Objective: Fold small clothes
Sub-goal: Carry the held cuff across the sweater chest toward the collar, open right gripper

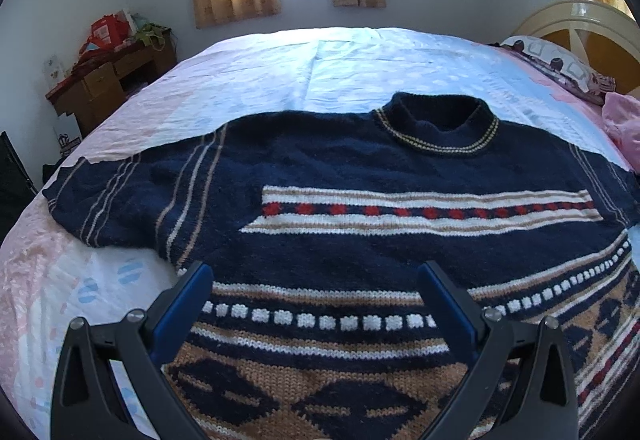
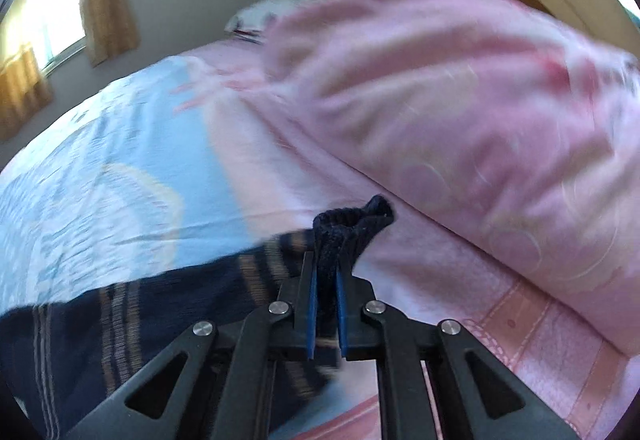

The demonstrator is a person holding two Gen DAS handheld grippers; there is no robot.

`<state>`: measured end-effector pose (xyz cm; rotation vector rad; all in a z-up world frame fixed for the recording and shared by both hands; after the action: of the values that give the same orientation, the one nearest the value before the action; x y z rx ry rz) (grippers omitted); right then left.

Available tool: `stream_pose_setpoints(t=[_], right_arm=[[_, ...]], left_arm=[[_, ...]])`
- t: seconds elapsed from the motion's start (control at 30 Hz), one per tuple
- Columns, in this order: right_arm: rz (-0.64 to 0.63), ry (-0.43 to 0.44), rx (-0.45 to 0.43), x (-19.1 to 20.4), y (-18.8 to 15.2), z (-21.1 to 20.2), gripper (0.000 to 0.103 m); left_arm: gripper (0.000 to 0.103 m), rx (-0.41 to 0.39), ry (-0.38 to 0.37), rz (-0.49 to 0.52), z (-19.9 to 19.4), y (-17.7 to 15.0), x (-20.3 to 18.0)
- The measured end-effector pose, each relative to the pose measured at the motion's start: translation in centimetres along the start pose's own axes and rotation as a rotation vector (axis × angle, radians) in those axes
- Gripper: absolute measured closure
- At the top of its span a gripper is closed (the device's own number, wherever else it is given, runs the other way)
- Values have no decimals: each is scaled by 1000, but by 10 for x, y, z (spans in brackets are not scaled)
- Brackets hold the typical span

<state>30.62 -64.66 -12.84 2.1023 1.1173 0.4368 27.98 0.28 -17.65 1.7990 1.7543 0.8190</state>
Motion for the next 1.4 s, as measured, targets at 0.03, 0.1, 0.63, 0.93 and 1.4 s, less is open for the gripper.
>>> stream_pose_setpoints(t=[0.03, 0.1, 0.63, 0.93, 1.4], right_arm=[[-26, 10, -14, 12, 1, -7, 96], [-96, 50, -52, 43, 4, -25, 96], [-488, 425, -92, 305, -86, -114, 96], [-588, 588, -1, 371, -165, -118, 94], [-275, 517, -147, 228, -115, -131, 25]], left_arm=[[0, 0, -16, 0, -2, 0, -1], [0, 0, -35, -2, -5, 0, -2], [0, 13, -112, -32, -27, -1, 15], [0, -9, -103, -17, -41, 16, 15], [4, 39, -234, 73, -26, 51, -89]])
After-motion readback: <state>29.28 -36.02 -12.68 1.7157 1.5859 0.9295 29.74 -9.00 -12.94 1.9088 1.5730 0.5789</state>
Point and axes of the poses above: each gripper's, at about its wrist camera, not at the fingertips, and z roughly the way its jaws point, x to its left, y to its top, the point moved 7 cm from there along z, roughly the way its jaws point, and after that the axes turned 2 degrees about y, right-handed, at the moved point
